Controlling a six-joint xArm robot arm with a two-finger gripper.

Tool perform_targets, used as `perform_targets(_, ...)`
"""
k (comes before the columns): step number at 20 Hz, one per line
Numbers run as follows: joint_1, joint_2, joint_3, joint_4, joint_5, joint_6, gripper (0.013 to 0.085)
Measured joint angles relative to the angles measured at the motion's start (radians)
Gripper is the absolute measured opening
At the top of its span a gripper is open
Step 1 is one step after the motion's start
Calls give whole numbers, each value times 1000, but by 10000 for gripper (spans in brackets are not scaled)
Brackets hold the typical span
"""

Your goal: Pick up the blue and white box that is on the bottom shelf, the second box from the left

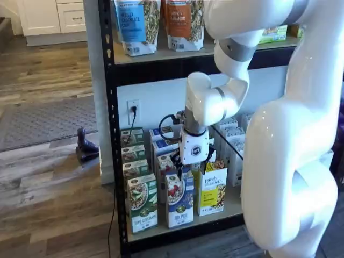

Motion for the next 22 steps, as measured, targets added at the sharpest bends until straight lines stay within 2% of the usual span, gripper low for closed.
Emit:
perform_targets(4, -2, 63, -51, -19, 5, 16, 850)
perform_targets(11, -9, 178, -151, -16, -2, 6, 850)
perform_targets(18, -23, 283, -244, -57, -10, 31, 850)
perform_targets(22, -29, 340, -299, -37, -7, 5, 850)
